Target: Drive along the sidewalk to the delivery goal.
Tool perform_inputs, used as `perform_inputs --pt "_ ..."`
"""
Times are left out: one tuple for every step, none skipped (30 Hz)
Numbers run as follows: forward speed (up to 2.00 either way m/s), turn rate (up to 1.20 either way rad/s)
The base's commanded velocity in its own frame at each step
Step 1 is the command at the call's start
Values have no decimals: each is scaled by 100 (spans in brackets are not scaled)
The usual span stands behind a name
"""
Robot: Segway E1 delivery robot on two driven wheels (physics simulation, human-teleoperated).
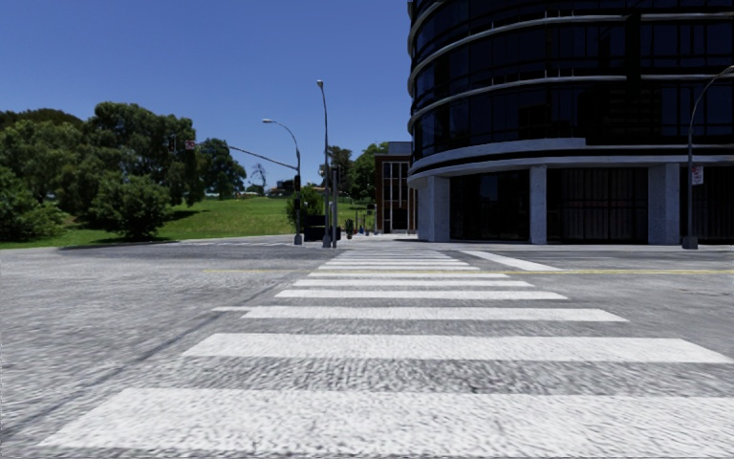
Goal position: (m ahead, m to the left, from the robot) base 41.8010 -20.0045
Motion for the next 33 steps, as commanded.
perform_inputs --pt "200 0" --pt "200 0" --pt "200 0" --pt "200 0" --pt "200 0" --pt "200 0" --pt "200 0" --pt "200 0" --pt "200 0" --pt "200 0" --pt "200 0" --pt "200 0" --pt "200 0" --pt "200 0" --pt "200 0" --pt "200 0" --pt "200 0" --pt "200 0" --pt "200 0" --pt "200 0" --pt "200 0" --pt "200 0" --pt "200 0" --pt "200 0" --pt "200 0" --pt "200 0" --pt "200 0" --pt "200 -6" --pt "200 -6" --pt "200 -24" --pt "200 -49" --pt "200 -57" --pt "200 -57"
